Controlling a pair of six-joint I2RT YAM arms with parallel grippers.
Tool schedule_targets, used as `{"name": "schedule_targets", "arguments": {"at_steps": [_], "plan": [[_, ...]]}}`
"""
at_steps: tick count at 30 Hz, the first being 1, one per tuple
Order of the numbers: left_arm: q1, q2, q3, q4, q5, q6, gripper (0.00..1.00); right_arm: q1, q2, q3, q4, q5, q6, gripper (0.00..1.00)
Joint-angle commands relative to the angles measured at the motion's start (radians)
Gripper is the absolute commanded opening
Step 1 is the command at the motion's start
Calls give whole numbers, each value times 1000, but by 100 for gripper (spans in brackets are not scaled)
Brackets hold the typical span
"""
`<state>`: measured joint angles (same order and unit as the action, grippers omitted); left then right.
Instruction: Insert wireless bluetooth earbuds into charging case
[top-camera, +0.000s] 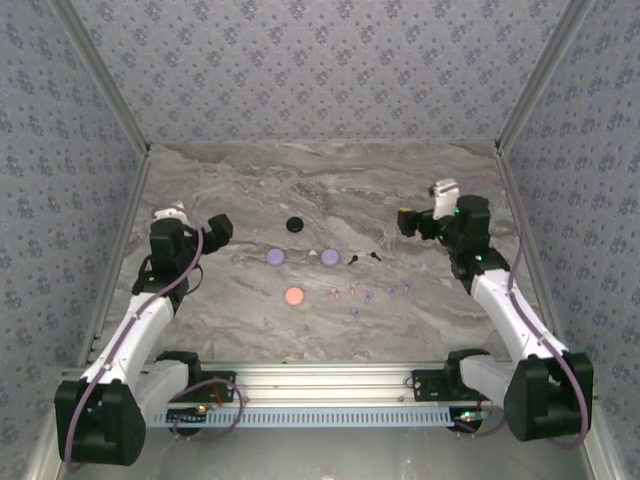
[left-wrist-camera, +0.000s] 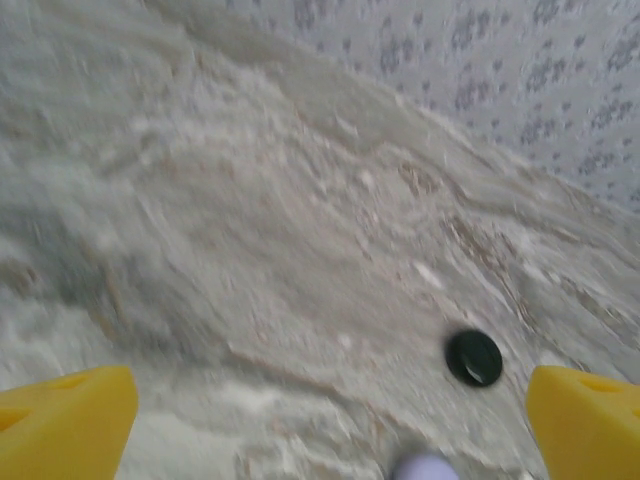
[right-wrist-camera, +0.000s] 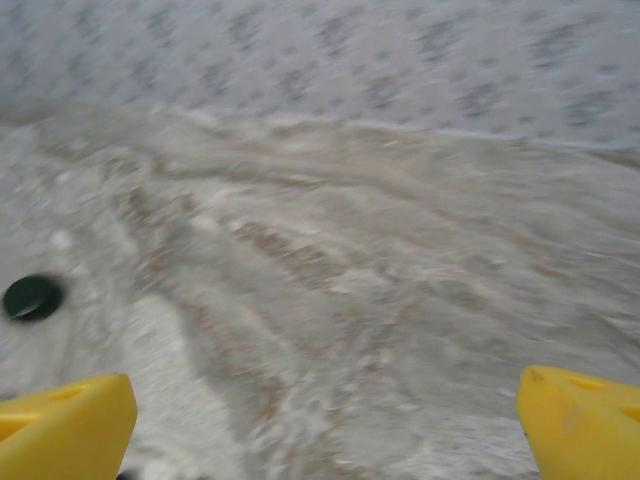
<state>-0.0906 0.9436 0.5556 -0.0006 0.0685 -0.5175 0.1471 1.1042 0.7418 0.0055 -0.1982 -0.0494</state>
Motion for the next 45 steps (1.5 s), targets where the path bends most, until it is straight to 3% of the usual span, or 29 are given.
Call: {"name": "schedule_targets", "arguments": {"at_steps": [1,9,13,20,29,45], "plan": [[-3,-17,0,-118,91,-122,99,93,99,117,-269,-50,-116,100],[-4,-14,-18,-123,95,-138,99,301,413,364,-433,-93,-332,100],[-4,-27,-32,-106,91,-150,99,392,581,545,-578,12,-257,100],[-4,-26,-27,-111,75,-152,99,519,738,627,-638,183,-93,100],[-4,-26,-26,-113,67,-150,99,569,873,733,-714,256,-50,97],[-4,-18,-16,-120,61,-146,99,583,971,777,-732,212,-40,73]]}}
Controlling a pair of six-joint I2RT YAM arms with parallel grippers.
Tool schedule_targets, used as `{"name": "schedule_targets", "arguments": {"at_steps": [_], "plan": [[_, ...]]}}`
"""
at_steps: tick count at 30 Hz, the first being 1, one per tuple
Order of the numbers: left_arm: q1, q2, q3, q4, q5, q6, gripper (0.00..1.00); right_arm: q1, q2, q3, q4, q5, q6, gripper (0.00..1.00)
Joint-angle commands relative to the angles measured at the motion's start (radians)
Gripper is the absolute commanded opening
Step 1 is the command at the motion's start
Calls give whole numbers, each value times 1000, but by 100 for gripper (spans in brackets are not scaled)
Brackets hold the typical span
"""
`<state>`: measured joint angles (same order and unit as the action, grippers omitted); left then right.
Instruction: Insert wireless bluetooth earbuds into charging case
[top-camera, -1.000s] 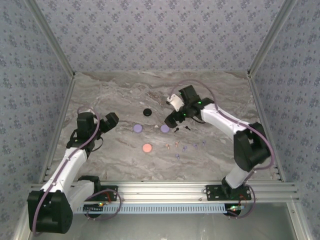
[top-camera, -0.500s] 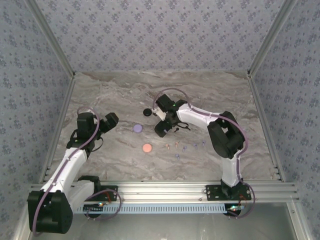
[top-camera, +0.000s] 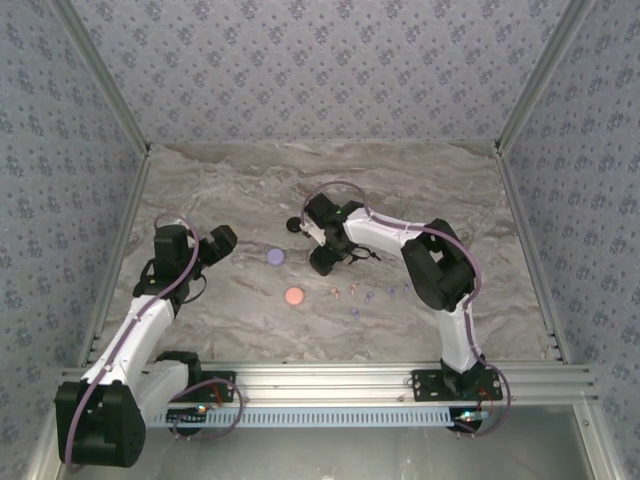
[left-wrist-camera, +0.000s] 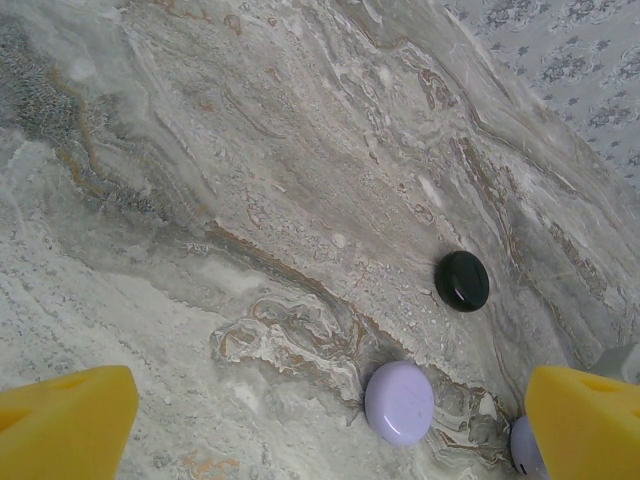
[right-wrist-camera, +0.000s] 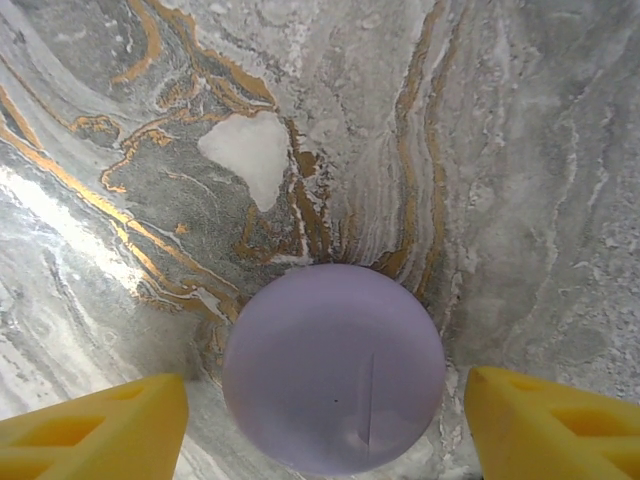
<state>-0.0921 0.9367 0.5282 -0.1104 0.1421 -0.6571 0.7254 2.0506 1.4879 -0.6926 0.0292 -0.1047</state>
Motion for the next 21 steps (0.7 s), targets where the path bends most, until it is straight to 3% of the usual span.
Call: {"name": "schedule_targets", "arguments": {"at_steps": [1,14,21], "plan": [[-2,-11,12,-13,-13,-6,99,6,26,29,-32,-19,16,72],[-2,-13,33,-35,19,13,99,-7,1,-27,40,-11,12,53],[-4,4,86,-52,175,78,99,-11,-160,-164,208,20,-47,50]]}}
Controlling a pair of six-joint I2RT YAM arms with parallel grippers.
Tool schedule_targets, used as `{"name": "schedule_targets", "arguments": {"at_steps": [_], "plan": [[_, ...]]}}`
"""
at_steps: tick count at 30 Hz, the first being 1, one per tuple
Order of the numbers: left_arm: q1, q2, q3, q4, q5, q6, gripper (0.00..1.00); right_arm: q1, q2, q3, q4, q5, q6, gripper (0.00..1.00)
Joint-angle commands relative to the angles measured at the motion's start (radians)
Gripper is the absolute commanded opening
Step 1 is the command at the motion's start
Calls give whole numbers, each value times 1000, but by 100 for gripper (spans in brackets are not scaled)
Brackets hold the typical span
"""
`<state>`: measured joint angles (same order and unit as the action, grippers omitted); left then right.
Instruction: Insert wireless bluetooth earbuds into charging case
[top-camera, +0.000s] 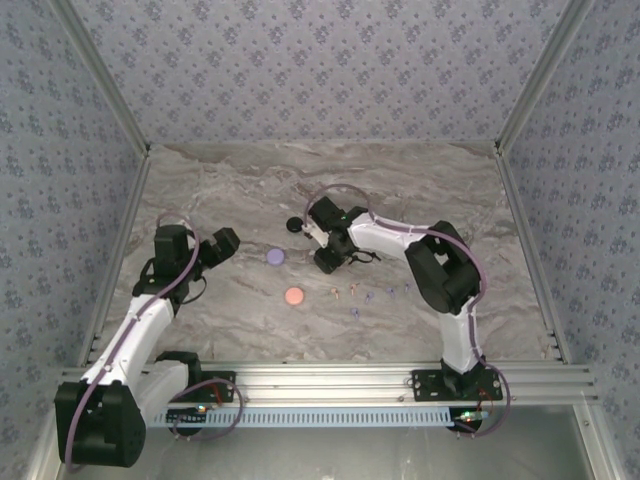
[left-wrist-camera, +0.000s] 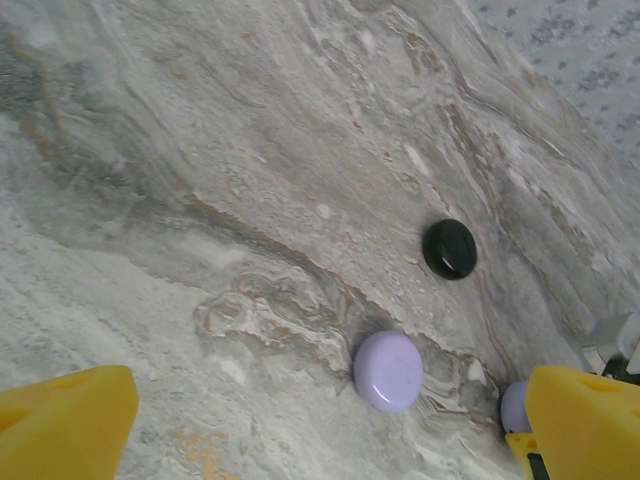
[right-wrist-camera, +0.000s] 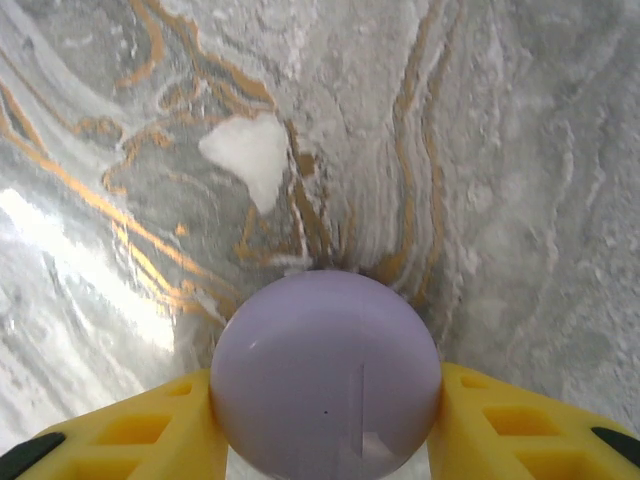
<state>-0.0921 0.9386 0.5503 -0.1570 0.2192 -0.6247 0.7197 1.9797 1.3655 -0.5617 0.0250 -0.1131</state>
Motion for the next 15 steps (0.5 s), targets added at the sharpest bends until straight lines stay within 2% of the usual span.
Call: {"name": "schedule_targets", "arguments": {"at_steps": [1,8,10,15], "plan": [[-3,8,73,-3,139,56,98,-6,-122,-70,108,24,-58,50],[-59,63,127,36,423,109,94,-5,-407,-328,378,-43,-234,50],[-82,80,137,68,489,101,90,-4,-498,-412,472,-77,-276,50],[-169,128,155,171,555,68,79,-2,-671,-549,613,-133,-351,49]]}}
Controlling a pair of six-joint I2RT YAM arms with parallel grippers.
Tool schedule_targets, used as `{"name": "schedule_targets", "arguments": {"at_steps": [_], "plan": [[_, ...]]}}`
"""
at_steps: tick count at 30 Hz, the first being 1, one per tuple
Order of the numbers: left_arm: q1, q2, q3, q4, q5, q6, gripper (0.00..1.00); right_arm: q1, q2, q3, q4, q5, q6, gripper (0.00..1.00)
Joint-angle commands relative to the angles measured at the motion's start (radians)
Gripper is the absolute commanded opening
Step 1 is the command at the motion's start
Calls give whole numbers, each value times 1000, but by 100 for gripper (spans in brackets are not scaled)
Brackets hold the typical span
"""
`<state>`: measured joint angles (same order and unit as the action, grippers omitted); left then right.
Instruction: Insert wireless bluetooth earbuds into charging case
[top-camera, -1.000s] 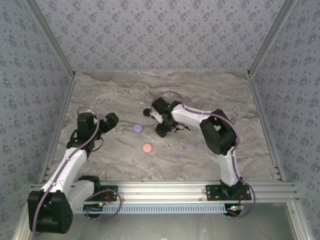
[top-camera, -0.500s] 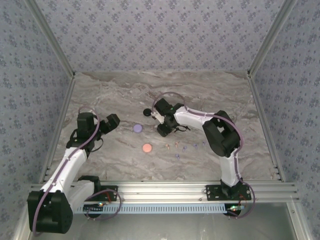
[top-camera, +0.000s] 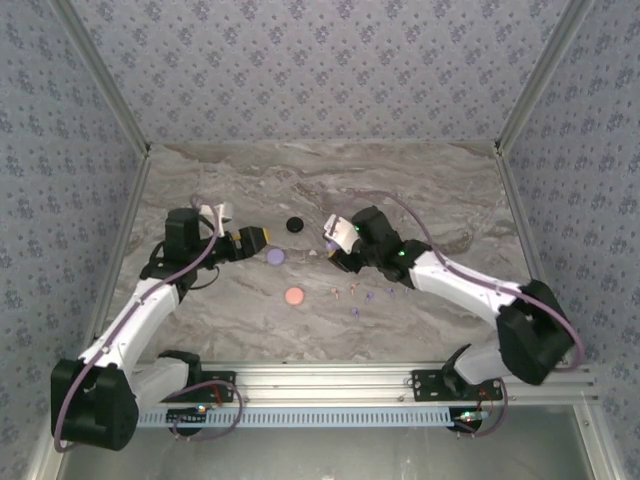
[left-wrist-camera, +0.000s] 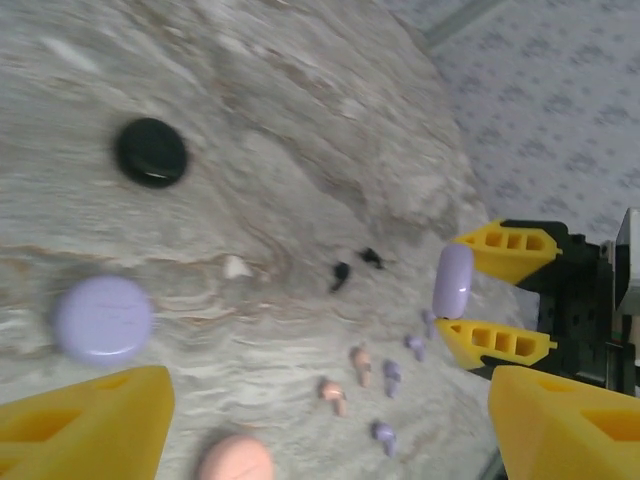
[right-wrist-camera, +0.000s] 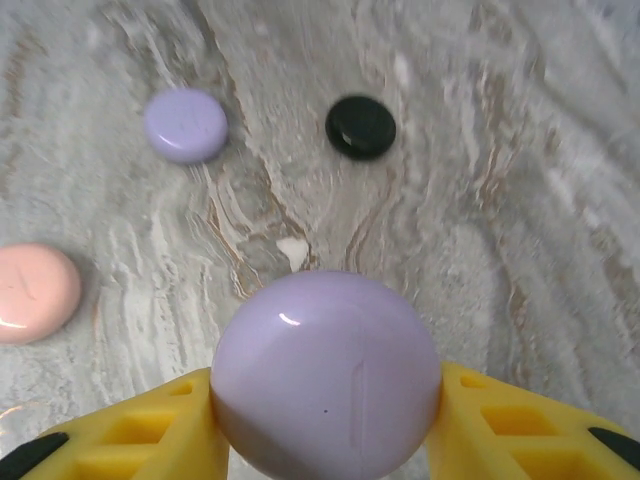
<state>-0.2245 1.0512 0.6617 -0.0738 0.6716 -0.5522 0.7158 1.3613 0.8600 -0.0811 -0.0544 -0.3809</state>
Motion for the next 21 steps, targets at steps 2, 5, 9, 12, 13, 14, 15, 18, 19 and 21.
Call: {"name": "schedule_targets", "arguments": {"at_steps": [2,5,9,12,13,14,15,18,19,21], "plan": [[-85,41,59,133,113,-13,77,8,-91,-62,134,-64,-105,49],[-155,85,93,170,116,-9,76,16,-126,-82,143,-66,-120,49],[-227,152,145,185,105,-4,71,25,-154,-98,153,-69,-125,49],[-272,204,177,201,98,-6,69,34,-161,-101,155,-68,-127,49],[-286,223,187,206,98,-6,69,37,-162,-101,158,-67,-128,49],[-299,238,196,213,98,-6,69,41,-164,-101,158,-67,-130,49],[-310,253,203,216,98,-8,68,42,-163,-102,160,-65,-130,49],[-342,297,226,221,94,-6,66,45,-164,-100,161,-61,-131,49],[-351,310,234,219,95,-6,65,46,-165,-100,163,-57,-130,49],[-363,330,244,218,94,-5,63,47,-165,-99,164,-55,-130,49]]}}
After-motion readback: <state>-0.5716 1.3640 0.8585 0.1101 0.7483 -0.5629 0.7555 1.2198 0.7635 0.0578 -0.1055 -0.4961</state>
